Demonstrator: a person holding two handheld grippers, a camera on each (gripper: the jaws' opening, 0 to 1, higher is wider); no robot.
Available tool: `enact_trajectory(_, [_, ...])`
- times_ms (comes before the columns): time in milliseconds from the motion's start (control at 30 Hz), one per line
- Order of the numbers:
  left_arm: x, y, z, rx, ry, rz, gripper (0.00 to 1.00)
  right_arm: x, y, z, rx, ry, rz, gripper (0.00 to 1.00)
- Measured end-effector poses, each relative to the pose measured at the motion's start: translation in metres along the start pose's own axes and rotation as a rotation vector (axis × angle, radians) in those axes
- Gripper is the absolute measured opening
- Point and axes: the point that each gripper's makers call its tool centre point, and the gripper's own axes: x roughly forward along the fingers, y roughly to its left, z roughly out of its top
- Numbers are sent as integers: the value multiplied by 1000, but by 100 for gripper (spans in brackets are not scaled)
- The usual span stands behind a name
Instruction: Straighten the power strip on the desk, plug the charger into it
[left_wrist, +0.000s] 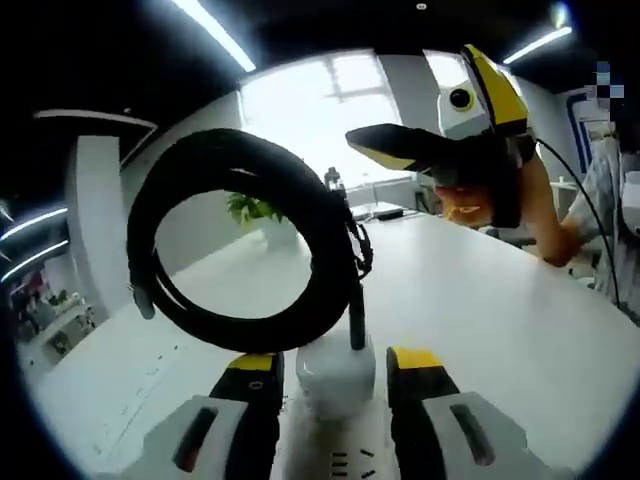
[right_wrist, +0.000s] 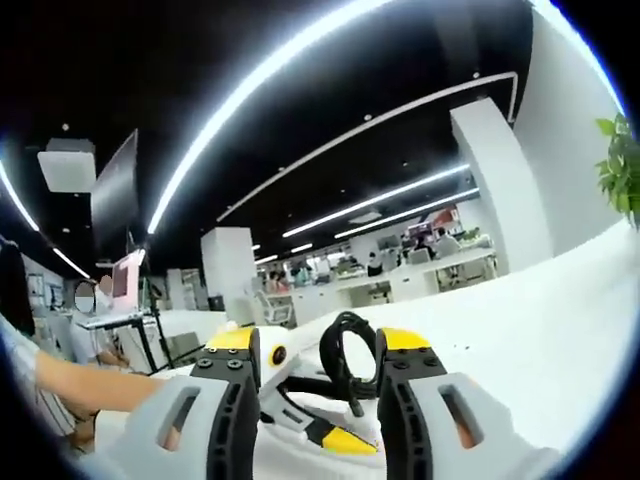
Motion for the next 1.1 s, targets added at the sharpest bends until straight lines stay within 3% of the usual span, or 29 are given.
enact_trajectory(233, [-1,-1,0,-8,6,27,58,-4,-1,-3,7,3,5,45])
enact_trajectory(467, [-5,0,3,-16,1,73,79,-7,-3,-7,18,4,17,47])
enact_trajectory(633, [-9,3,8,-35,-17,118,98,-6,-2,-13,5,20,19,59])
enact_trajectory(833, [-17,9,13,-50,-49,168,99,-7,-4,-18,-29,45,3,68])
enact_trajectory(1100, [-28,3,7,-58,-26,195,99,-5,1,-27,-39,64,10,76])
